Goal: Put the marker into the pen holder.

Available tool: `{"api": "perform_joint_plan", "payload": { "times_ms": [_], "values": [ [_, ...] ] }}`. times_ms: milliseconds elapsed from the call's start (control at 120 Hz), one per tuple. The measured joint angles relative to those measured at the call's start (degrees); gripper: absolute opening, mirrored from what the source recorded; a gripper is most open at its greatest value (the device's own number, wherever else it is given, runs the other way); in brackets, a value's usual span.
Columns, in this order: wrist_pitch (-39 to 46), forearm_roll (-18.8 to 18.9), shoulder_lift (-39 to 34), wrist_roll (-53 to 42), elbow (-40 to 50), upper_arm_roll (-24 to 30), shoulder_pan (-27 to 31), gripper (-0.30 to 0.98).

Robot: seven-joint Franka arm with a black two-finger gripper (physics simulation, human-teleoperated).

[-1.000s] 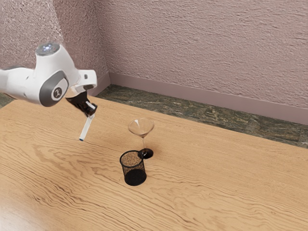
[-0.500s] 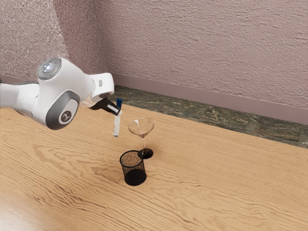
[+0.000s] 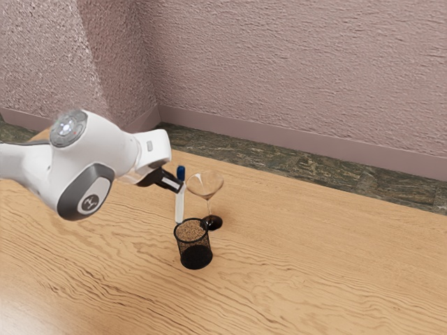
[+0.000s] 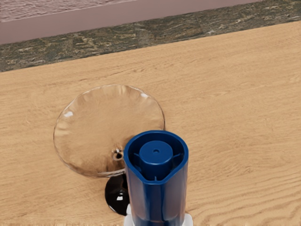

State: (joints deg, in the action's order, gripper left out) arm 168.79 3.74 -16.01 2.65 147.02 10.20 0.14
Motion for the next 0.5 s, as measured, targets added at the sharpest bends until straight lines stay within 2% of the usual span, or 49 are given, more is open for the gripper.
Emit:
{"api": "perform_joint_plan", "payload": {
  "times_ms": [267,483,500],
  "values": [
    [0.29,0.22,1.94,3.33,-0.28,1.16,-0.03,-0.10],
    [0.36,2.48,4.82,5.14,-2.26,1.18,0.05,-0.10],
    [0.34,2.58,4.94,5.27,-2.39,1.18,0.06,-0.07]
  ]
}}
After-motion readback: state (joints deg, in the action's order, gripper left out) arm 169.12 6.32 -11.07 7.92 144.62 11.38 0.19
